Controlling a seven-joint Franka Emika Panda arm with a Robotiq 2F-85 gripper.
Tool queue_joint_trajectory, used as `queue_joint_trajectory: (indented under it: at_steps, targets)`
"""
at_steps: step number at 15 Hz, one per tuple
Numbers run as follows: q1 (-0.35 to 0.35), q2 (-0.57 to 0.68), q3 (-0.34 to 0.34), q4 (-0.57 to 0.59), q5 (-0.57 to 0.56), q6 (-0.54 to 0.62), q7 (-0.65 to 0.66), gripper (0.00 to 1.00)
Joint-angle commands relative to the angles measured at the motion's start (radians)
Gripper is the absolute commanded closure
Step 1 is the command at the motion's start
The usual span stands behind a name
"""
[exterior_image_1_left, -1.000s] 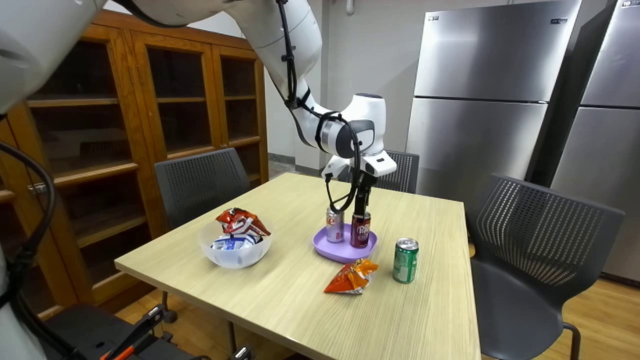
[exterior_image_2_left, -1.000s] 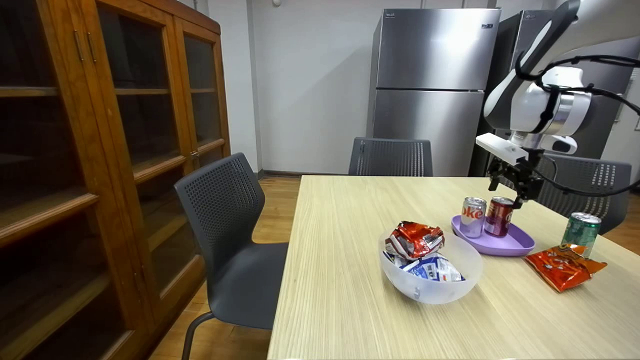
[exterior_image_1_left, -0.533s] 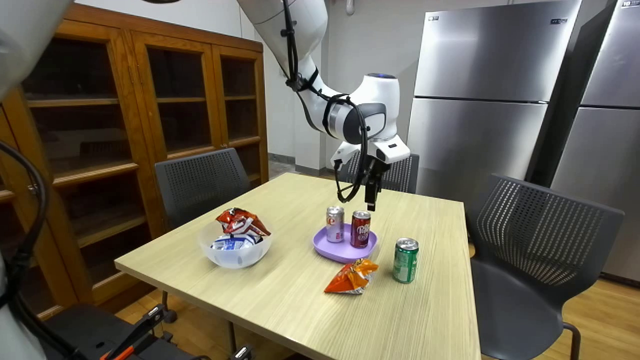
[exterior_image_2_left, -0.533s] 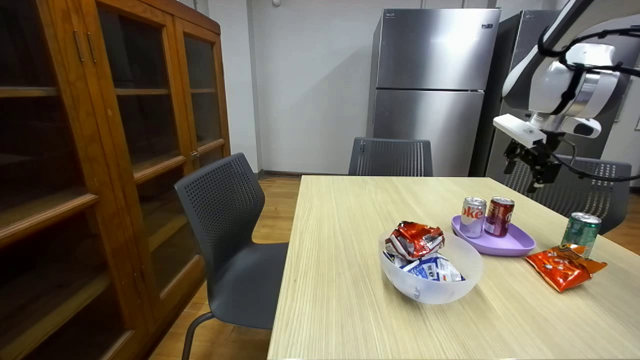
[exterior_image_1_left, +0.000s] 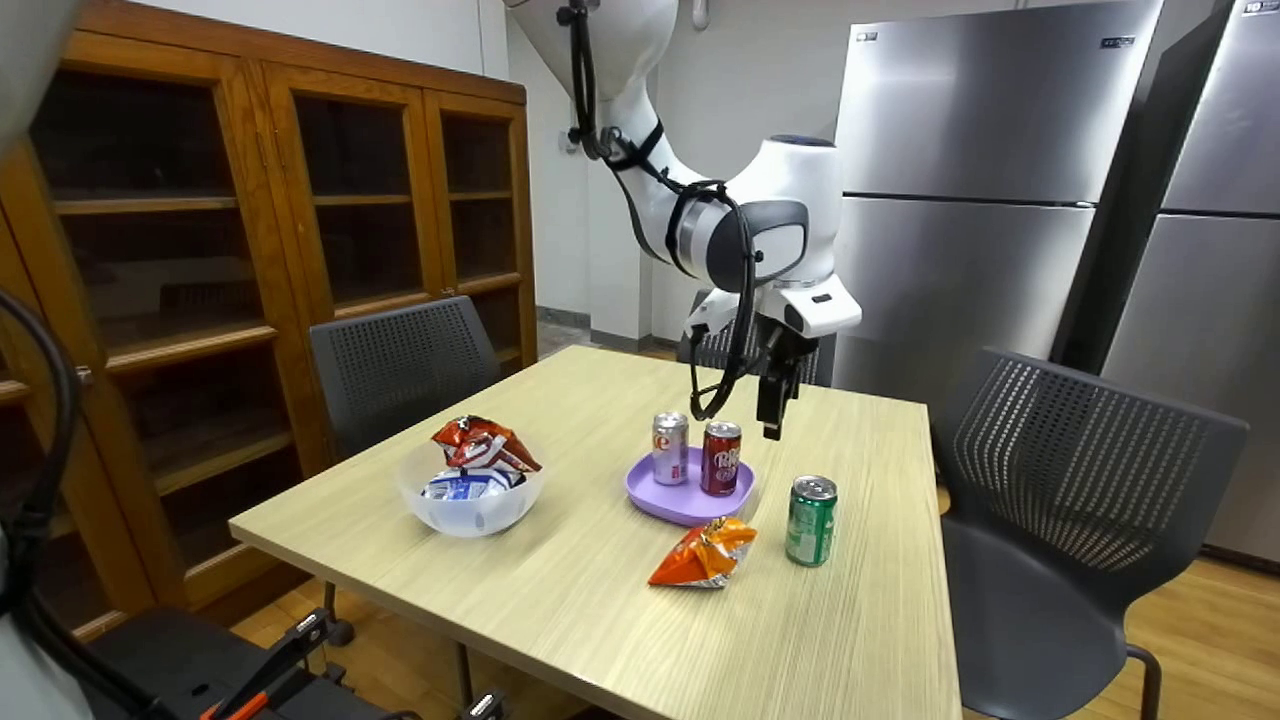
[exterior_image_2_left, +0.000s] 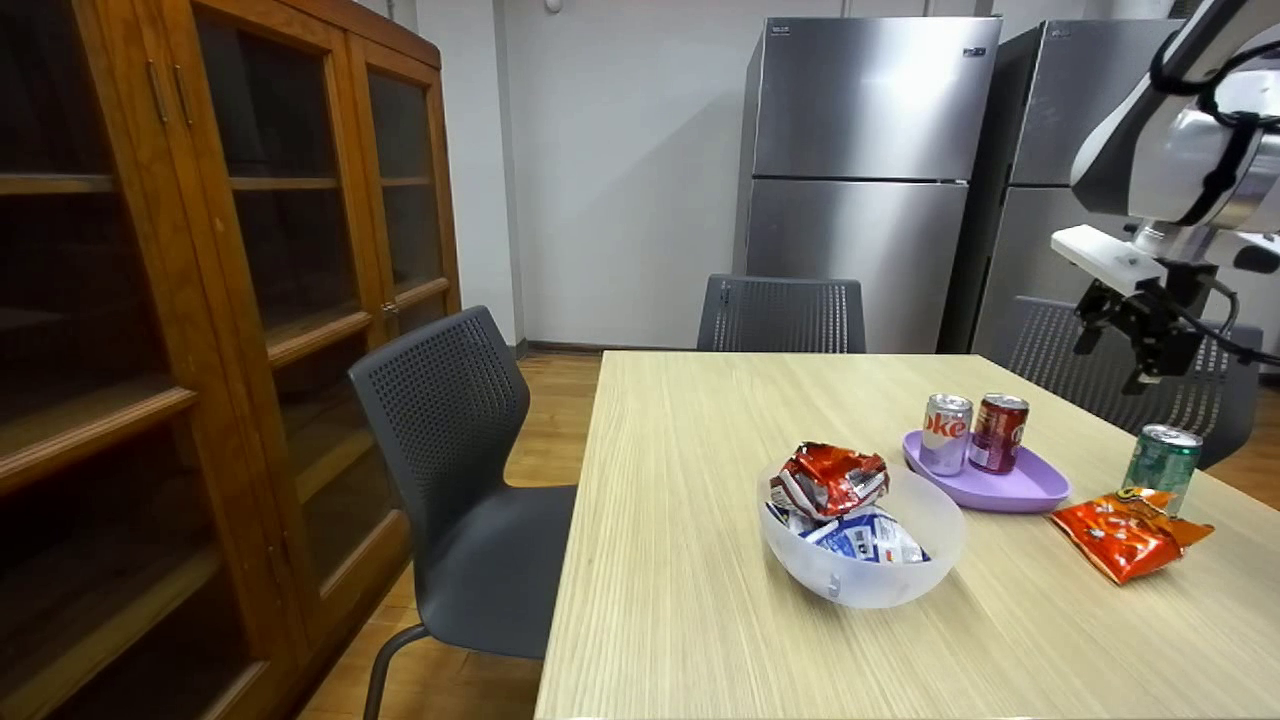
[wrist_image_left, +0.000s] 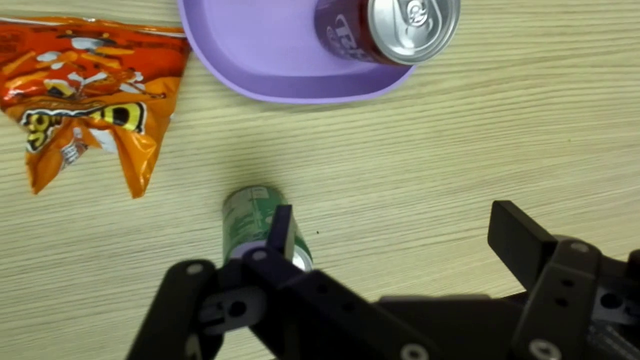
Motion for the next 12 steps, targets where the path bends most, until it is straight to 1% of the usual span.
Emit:
queue_joint_trajectory:
  at_steps: [1,7,12]
  targets:
    - [-0.014,-0.058,-0.015,-0.09,0.014,0.02,-0.015,0.0]
    - [-0.026,-0.048,-0.043,-0.128,0.01,0.008,-0.006,0.0]
    - [-0.032,-0.027,-0.051,-0.118,0.011,-0.001,0.001,0.0]
